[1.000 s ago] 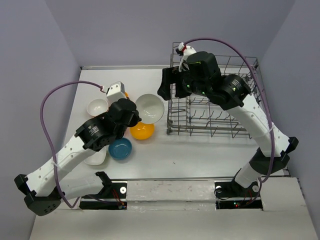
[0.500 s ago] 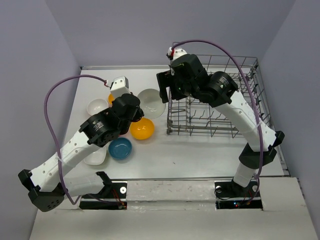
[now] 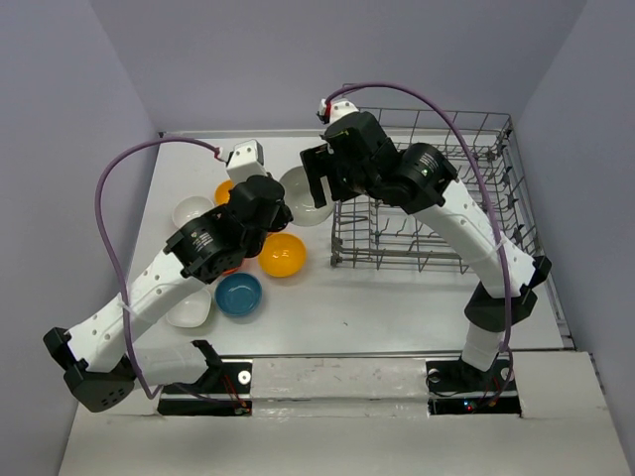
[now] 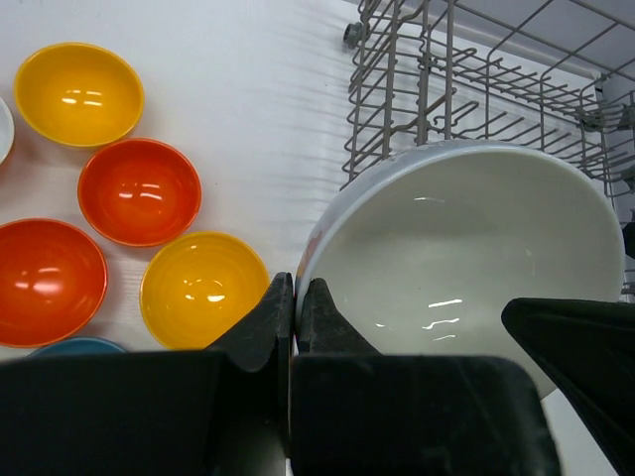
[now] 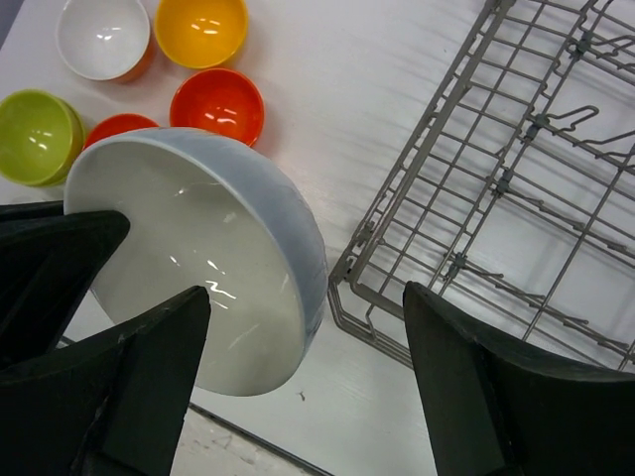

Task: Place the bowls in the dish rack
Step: Pass from the left arm to the right

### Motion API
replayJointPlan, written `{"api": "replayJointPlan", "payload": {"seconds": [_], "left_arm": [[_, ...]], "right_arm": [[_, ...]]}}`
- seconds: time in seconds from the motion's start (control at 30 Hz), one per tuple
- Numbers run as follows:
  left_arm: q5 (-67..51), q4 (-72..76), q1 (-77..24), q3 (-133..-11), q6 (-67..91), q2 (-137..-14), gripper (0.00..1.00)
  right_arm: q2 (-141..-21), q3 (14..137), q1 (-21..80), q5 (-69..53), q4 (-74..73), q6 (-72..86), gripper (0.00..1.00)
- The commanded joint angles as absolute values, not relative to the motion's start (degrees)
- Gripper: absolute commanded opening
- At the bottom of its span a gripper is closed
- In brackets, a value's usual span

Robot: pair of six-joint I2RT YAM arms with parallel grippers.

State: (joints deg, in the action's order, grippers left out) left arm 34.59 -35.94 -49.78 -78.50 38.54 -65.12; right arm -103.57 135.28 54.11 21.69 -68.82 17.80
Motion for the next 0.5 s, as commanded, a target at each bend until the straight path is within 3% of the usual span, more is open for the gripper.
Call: {"api": "replayJointPlan", "payload": {"seconds": [0.0, 0.2, 0.47], "left_arm": [[38.4, -30.8, -49.9, -82.7, 38.7, -63.9, 0.00], [41.1, -25.0, -49.9, -79.1, 40.0, -61.1, 0.00], [44.1, -18.7, -49.9, -76.1, 41.2, -58.8, 0.00]], "right_arm": [[-102.9, 136.6, 54.7, 26.2, -69.4, 20.2, 0.83], [-101.2, 130.3, 54.7, 26.5, -66.1, 27.1, 0.78], [-102.7, 132.4, 54.7, 27.5, -64.4, 32.2, 0.74]]}}
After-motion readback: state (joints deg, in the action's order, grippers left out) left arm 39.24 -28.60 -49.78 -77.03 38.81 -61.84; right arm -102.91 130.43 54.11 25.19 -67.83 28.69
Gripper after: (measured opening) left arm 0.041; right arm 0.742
